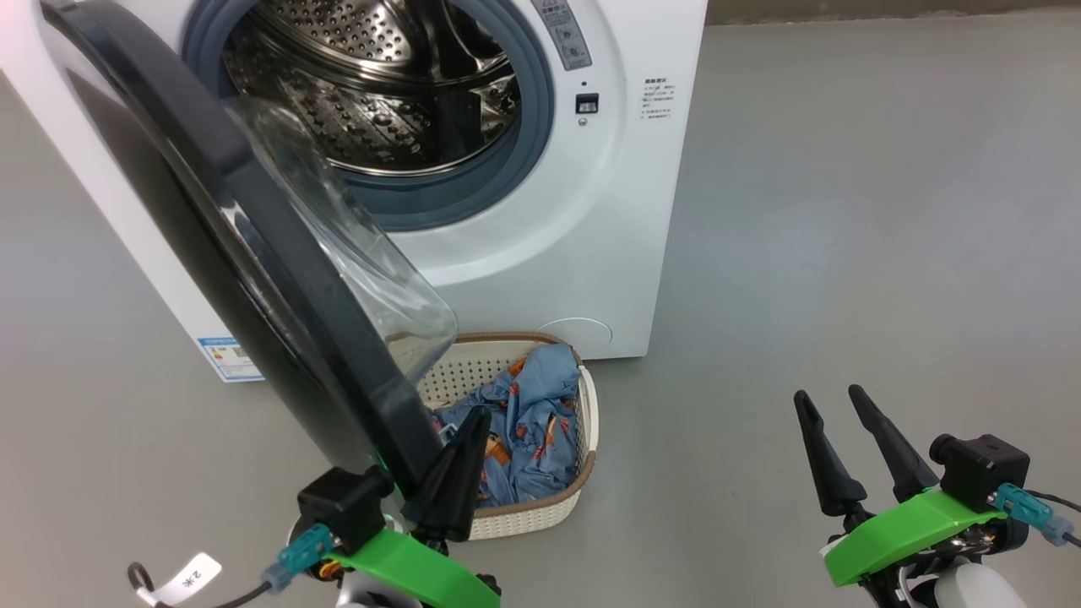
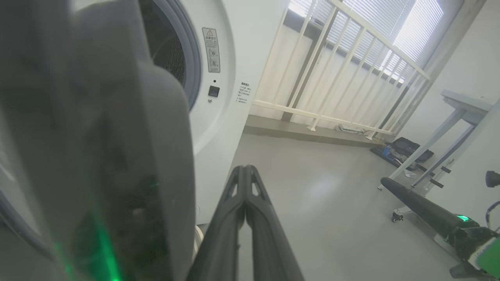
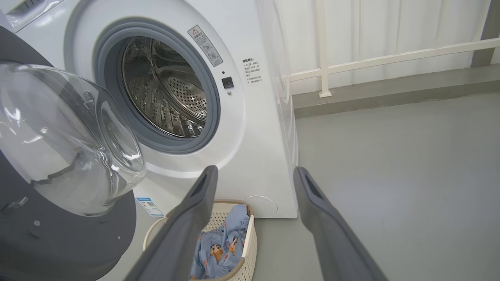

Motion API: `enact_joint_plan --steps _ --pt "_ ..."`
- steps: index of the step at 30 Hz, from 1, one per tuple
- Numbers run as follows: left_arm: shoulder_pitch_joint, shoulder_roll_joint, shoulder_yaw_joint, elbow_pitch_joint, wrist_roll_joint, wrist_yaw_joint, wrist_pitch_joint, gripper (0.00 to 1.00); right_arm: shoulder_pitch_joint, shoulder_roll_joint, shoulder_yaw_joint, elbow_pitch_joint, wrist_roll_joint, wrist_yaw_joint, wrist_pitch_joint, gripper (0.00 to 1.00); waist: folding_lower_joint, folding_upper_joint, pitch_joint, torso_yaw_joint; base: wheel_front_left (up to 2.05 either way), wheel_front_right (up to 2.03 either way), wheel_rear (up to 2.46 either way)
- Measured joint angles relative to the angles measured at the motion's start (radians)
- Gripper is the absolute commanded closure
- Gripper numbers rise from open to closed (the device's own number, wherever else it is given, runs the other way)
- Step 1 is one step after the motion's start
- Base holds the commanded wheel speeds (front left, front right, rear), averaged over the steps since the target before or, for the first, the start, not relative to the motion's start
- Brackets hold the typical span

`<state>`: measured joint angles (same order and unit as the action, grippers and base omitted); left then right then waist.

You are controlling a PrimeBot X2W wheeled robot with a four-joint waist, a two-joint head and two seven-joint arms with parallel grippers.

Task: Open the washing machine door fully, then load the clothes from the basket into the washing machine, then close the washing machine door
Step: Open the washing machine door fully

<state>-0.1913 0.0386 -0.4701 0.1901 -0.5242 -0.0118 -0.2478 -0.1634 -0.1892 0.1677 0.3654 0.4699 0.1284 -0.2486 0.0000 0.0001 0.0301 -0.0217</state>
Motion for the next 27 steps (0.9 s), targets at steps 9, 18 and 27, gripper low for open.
enact_joint_plan --steps 9,18,27 --pt "0.018 -0.019 0.044 -0.038 0.025 -0.012 0.000 1.00 0.000 0.005 0.002 0.005 0.015 0.000 0.000 0.00 0.0000 -0.0001 -0.002 0.033 0.00 0.00 0.00" --pt "0.057 -0.019 0.068 -0.068 0.054 -0.020 -0.007 1.00 0.000 0.015 0.002 0.014 0.015 0.000 0.000 0.00 0.0000 0.0000 -0.001 0.080 0.00 0.00 0.00" --pt "0.092 -0.011 0.088 -0.090 0.072 -0.019 -0.008 1.00 0.001 0.021 -0.014 0.020 0.015 0.000 0.000 0.00 0.0000 0.0000 -0.009 0.146 0.00 0.00 0.00"
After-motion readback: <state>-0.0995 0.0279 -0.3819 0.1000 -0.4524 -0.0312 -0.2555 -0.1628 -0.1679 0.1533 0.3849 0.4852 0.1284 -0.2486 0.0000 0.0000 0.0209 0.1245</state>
